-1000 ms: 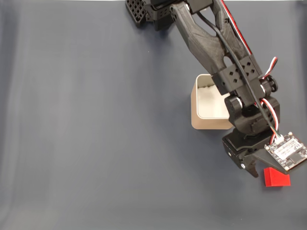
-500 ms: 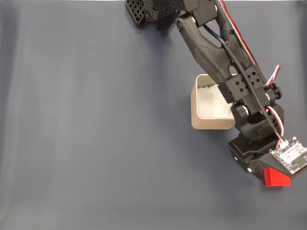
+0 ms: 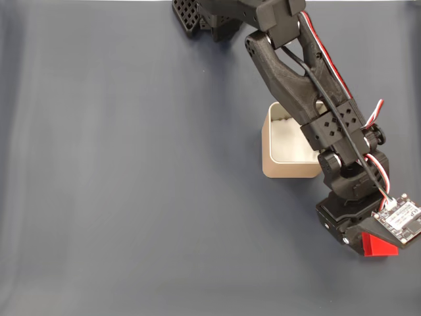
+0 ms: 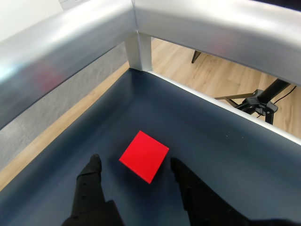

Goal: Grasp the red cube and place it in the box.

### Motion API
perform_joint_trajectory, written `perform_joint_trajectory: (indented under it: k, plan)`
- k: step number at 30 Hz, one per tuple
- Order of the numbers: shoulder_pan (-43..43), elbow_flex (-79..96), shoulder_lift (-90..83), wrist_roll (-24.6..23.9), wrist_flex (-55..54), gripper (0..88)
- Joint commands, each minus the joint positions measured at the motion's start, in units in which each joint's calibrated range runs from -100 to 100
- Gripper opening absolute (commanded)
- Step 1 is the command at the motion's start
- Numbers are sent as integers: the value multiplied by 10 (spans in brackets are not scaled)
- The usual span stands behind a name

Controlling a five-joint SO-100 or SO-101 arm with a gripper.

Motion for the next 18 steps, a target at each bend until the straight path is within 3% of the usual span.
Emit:
perform_joint_trajectory:
  k: [1,18]
  plan:
    - [4,-40,-2,3,-7,374]
    - [8,-58,12,1,-6,338]
